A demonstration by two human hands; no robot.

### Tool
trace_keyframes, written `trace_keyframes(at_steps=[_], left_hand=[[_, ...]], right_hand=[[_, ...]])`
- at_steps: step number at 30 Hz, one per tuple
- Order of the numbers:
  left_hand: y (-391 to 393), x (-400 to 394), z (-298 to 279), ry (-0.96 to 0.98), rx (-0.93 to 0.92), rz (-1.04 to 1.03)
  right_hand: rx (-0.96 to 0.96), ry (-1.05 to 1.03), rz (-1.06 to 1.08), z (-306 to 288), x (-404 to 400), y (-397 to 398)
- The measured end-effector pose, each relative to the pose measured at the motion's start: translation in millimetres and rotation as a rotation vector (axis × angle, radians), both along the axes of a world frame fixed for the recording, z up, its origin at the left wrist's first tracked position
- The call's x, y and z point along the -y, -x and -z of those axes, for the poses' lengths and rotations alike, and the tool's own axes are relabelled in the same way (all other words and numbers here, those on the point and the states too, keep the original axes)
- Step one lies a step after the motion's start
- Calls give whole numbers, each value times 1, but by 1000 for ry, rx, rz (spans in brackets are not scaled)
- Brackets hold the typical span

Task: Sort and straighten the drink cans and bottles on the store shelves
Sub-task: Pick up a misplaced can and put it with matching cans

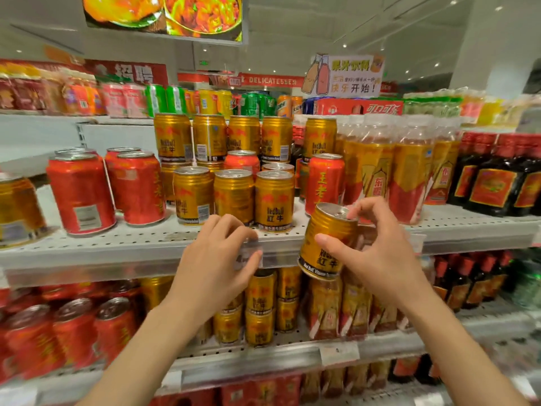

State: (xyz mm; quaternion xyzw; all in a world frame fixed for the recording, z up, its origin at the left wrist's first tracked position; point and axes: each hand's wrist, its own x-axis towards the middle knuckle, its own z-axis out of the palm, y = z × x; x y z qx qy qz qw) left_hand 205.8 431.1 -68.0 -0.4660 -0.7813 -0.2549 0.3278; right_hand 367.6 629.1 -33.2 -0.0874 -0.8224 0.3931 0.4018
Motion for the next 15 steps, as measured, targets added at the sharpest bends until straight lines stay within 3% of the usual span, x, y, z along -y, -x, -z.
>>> trace_keyframes(at_steps=[9, 15], left_hand=[[6, -5, -7, -30, 26, 0], [2, -6, -19, -17, 43, 17]], right_hand=[[34, -235, 121, -43, -18, 19], [53, -325, 16, -34, -30, 38]])
